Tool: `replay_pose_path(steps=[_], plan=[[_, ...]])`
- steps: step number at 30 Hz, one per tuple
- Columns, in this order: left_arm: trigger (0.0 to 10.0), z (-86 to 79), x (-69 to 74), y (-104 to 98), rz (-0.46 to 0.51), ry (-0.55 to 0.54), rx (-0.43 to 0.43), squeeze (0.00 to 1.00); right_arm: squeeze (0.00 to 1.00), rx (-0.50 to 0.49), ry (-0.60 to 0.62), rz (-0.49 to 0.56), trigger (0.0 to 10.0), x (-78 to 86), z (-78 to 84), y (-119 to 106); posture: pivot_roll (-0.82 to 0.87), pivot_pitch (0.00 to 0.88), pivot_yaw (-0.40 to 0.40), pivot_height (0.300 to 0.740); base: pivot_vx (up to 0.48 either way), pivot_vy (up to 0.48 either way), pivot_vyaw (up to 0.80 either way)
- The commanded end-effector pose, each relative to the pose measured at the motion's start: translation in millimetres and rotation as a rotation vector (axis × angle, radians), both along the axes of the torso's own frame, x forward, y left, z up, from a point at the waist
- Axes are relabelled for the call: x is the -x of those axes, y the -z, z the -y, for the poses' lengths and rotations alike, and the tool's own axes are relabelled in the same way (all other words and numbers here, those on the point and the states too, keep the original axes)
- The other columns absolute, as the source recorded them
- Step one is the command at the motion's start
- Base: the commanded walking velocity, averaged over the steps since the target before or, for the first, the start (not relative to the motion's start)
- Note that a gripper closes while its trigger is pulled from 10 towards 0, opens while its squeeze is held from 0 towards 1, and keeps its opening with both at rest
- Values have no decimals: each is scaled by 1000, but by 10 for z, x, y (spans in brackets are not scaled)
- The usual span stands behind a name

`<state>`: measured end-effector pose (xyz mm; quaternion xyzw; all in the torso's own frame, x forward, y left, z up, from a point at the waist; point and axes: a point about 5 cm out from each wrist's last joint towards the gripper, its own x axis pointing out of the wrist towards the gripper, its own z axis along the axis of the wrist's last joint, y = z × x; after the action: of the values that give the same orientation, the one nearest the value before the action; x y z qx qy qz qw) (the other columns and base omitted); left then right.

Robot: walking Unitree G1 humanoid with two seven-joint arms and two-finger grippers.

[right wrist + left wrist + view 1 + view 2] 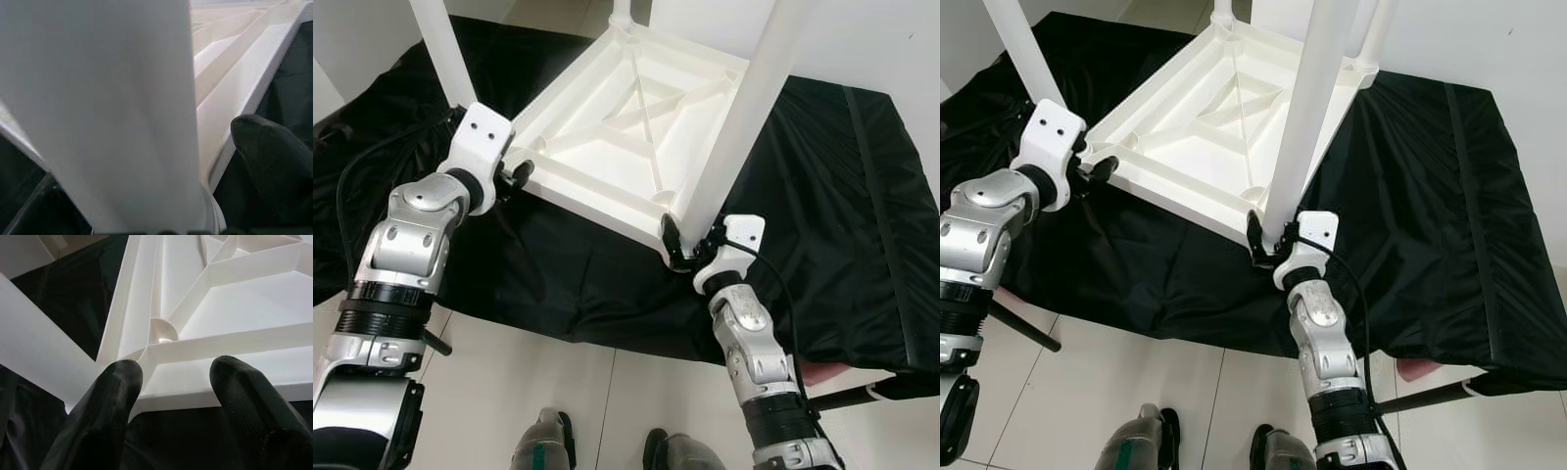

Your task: Building children table

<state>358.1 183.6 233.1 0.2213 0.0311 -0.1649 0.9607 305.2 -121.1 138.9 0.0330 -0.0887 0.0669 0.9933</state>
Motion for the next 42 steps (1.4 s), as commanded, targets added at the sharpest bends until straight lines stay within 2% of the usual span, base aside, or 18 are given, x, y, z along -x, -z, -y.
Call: replay_pose_path(steps=[1, 3, 4, 5, 9, 14, 19, 22, 25, 29, 30, 31, 32, 36, 37, 39, 42], plan=[[10000, 37, -17, 12, -4, 16, -14, 0, 0, 41, 142, -76, 10000, 46, 204, 180, 114, 128, -1, 740, 0, 0, 0], [10000, 39, -20, 10, -3, 17, -14, 0, 0, 63, 186, -80, 10000, 55, 247, 196, 114, 128, -1, 740, 0, 0, 0], [10000, 41, -18, 12, -4, 19, -14, 0, 0, 72, 244, -92, 10000, 60, 321, 216, 113, 127, -1, 740, 0, 0, 0], [10000, 41, -18, 12, -4, 19, -14, 0, 0, 72, 244, -92, 10000, 60, 321, 216, 113, 127, -1, 740, 0, 0, 0], [10000, 39, -18, 28, -8, 22, -13, 0, 0, 53, 442, -93, 10000, 37, 647, 179, 110, 124, -2, 740, 0, 0, 0], [10000, 41, -22, 28, -6, 21, -11, 0, 0, 71, 544, -73, 10000, 17, 828, 122, 110, 118, -4, 740, 0, 0, 0], [10000, 43, -27, 33, -4, 20, -9, 0, 0, 66, 562, -73, 10000, -7, 862, 109, 108, 110, -3, 740, 0, 0, 0], [10000, 58, -20, 35, -1, 21, -10, 0, 0, 59, 646, -72, 10000, 33, 919, 119, 112, 100, -7, 740, 0, 0, 0], [10000, 61, -18, 35, -1, 22, -10, 0, 0, 64, 667, -68, 10000, 40, 939, 118, 112, 100, -7, 740, 0, 0, 0], [10000, 68, -12, 44, 1, 25, -11, 0, 0, 54, 667, -67, 10000, 20, 938, 118, 110, 97, -7, 740, 0, 0, 0], [10000, 73, -10, 52, 1, 29, -13, 0, 63, 45, 621, -42, 10000, 17, 859, 89, 107, 95, -6, 740, 0, 0, 0], [10000, 73, -10, 52, 1, 29, -13, 0, 63, 45, 621, -42, 10000, 17, 859, 89, 107, 95, -6, 740, 0, 0, 0], [10000, 84, -11, 57, 1, 32, -15, 0, 1000, 43, 565, -9, 10000, 26, 768, 63, 107, 89, -8, 740, 0, 0, 0], [10000, 99, -11, 61, 3, 36, -18, 0, 1000, 42, 493, 39, 10000, 54, 644, 24, 108, 84, -11, 740, 0, 0, 0], [10000, 105, -8, 69, 3, 37, -23, 0, 0, 50, 434, 86, 10000, 78, 565, -25, 107, 82, -12, 740, 0, 0, 0], [10000, 111, -1, 88, 1, 39, -29, 0, 0, 55, 344, 148, 10000, 115, 452, -93, 105, 81, -12, 740, 0, 0, 0], [10000, 113, 2, 98, 0, 40, -30, 0, 0, 64, 310, 172, 10000, 133, 409, -118, 105, 81, -12, 740, 0, 0, 0]])
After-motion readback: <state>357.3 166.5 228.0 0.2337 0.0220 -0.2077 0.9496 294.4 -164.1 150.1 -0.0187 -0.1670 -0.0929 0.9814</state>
